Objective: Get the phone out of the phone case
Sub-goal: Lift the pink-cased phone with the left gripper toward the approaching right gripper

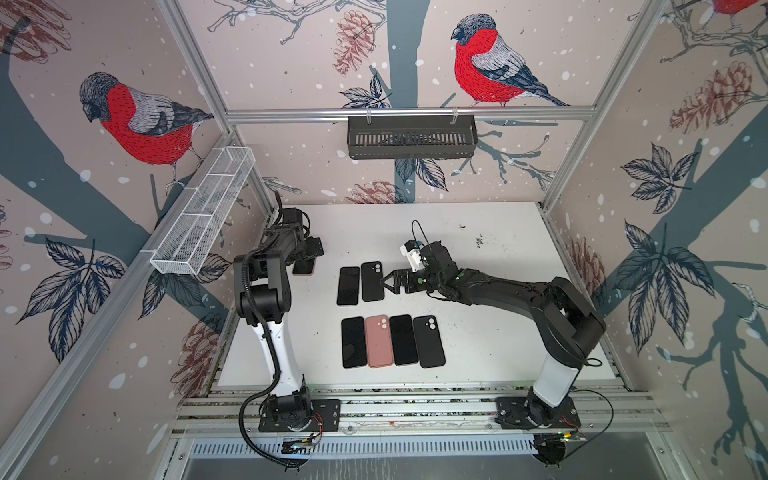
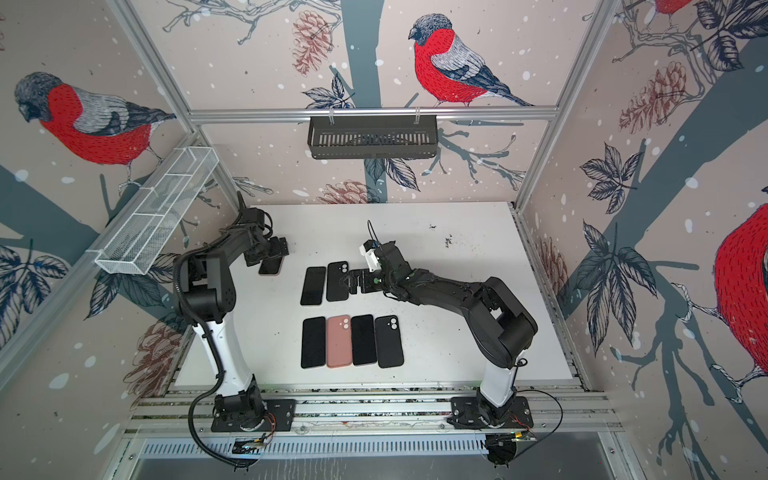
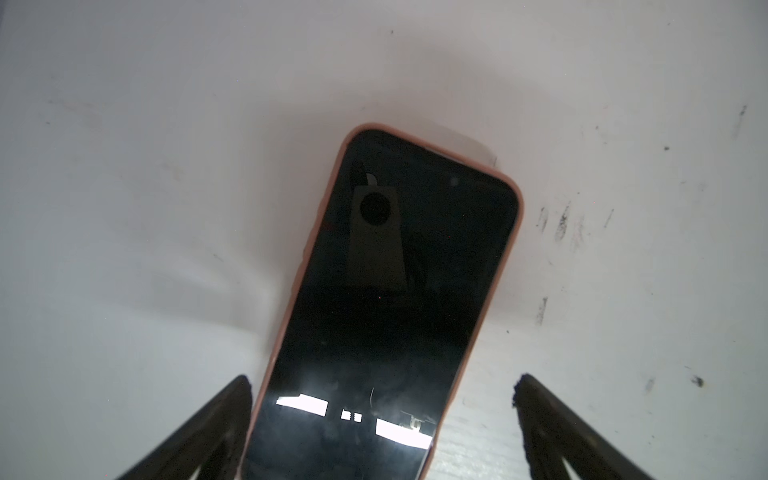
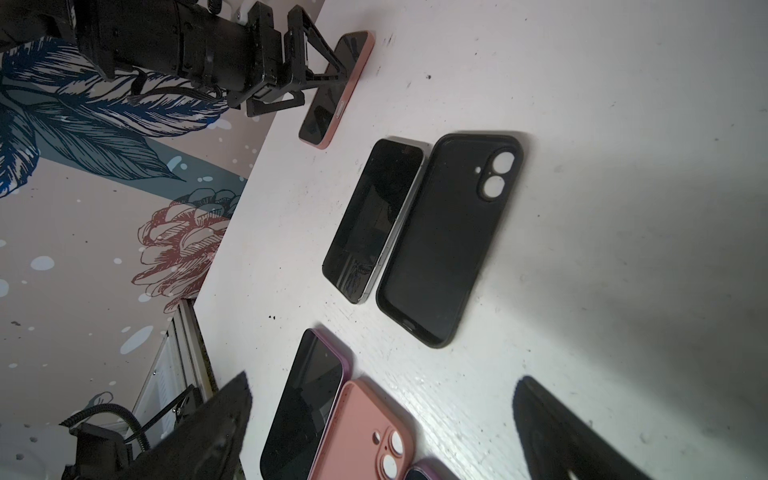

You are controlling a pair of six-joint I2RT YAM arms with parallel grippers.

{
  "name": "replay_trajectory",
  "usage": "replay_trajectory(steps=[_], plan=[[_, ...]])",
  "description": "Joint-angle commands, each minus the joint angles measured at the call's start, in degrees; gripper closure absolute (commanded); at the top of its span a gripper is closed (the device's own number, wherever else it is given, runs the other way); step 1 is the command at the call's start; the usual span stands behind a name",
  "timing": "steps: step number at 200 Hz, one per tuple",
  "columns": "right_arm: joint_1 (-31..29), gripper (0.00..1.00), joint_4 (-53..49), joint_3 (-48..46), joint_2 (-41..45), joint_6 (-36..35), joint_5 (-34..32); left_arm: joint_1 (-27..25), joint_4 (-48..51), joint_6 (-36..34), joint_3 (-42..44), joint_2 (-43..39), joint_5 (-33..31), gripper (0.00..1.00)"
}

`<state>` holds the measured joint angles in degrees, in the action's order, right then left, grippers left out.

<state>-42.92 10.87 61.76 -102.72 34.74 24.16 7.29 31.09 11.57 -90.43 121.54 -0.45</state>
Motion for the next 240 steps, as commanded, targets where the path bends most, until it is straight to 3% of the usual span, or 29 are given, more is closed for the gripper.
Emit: replay_trajectory(steps=[1,66,123,151,195,240], plan=[[-0.14,0.01,1.91,0.18,-0.21,0.68,1.15,0.11,2.54,-1.77,-0.71,1.62,-0.12,0.02],[-0.4,0.0,2.17,0.97,-0.7,0.96,1.07,0.15,4.55,-3.48,-3.95,6.65,3.0,0.06],[-3.13,0.01,1.79,8.94,-5.75,2.22,2.49,0.09,4.99,-2.87,-2.65,7.84,5.48,0.33],[-5.18,0.01,3.37,13.5,-9.64,4.27,3.83,0.26,3.92,-2.37,-0.72,6.25,7.04,0.41],[-6.8,0.01,4.84,20.71,-16.66,6.24,6.46,1.86,0.92,-0.08,2.61,2.55,17.83,0.51],[-6.8,0.0,5.5,28.06,-23.9,6.74,8.85,3.17,-1.03,0.91,5.51,-0.83,26.33,0.55]])
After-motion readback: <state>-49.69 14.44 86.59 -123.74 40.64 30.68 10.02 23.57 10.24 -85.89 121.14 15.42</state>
